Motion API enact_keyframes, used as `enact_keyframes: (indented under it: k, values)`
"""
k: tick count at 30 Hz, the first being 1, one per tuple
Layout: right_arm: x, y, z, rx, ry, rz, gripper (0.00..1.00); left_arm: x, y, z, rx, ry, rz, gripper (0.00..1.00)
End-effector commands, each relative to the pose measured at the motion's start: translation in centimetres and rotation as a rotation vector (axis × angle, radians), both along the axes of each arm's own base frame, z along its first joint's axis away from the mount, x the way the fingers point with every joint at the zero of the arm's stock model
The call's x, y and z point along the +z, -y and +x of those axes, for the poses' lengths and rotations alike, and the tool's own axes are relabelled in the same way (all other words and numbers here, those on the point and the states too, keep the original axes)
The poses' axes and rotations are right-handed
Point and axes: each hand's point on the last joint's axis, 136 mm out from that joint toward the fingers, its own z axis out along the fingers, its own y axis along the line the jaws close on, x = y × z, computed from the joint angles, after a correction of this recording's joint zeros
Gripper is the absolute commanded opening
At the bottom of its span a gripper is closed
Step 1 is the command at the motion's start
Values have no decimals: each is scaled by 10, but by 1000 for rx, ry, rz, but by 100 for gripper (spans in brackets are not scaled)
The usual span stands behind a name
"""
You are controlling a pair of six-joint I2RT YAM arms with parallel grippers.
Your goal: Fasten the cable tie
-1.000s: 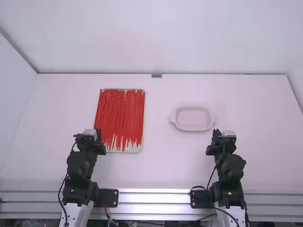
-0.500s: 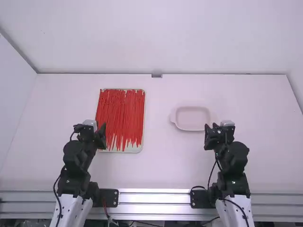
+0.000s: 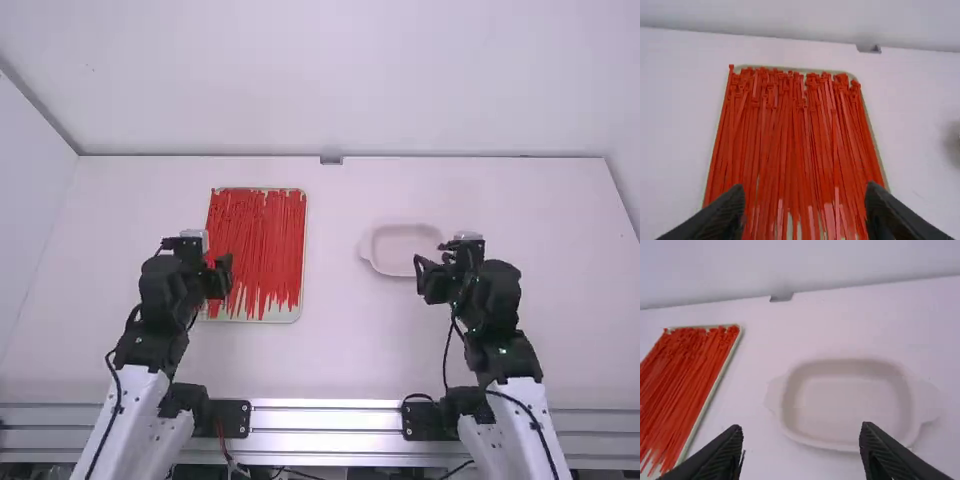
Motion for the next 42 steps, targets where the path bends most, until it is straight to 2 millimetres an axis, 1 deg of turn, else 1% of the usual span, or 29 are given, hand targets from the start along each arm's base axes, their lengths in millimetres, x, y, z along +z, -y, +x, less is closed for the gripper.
enact_keyframes:
  k: [1, 3, 6, 7, 8, 10, 17, 19, 21, 23, 25, 27, 28, 29, 32, 38, 42]
  values:
    - [33, 19, 12, -128, 48, -74, 67, 22, -3, 9, 28, 18, 4, 67]
    - [39, 23, 16, -167, 26, -152, 72, 27, -6, 14, 47, -24, 4, 72]
    - [41, 21, 19, -175, 4, -190, 76, 28, -8, 17, 62, -66, 7, 76]
    - [40, 17, 20, -167, -16, -203, 79, 29, -6, 19, 57, -98, 6, 79]
    - [40, 16, 21, -165, -20, -203, 79, 29, -6, 19, 57, -101, 5, 79]
    - [37, 7, 22, -142, -58, -210, 83, 31, -5, 22, 58, -140, 1, 83]
    - [31, -5, 24, -120, -153, -224, 92, 29, -3, 32, 81, -221, -37, 92]
    - [28, -6, 24, -116, -177, -234, 94, 27, 1, 33, 57, -238, -40, 93]
    - [25, -8, 22, -105, -205, -254, 95, 27, 6, 36, -4, -246, -3, 95]
    - [23, -8, 22, -100, -219, -265, 97, 28, 9, 38, -31, -249, 9, 96]
    - [23, -13, 23, -85, -226, -256, 98, 29, 9, 42, -32, -246, 10, 98]
    - [25, -22, 25, -51, -226, -230, 99, 31, 9, 46, -32, -238, 7, 98]
    - [26, -23, 25, -46, -223, -226, 99, 31, 9, 47, -33, -238, 9, 97]
    - [26, -26, 26, -35, -221, -216, 99, 33, 9, 48, -37, -236, 17, 99]
    - [27, -28, 32, -44, -210, -202, 99, 37, 9, 55, -36, -231, 16, 99]
    - [25, -31, 39, -43, -207, -200, 99, 41, 11, 89, -47, -251, 27, 99]
    - [23, -31, 40, -47, -216, -197, 99, 40, 12, 113, -48, -303, 28, 99]
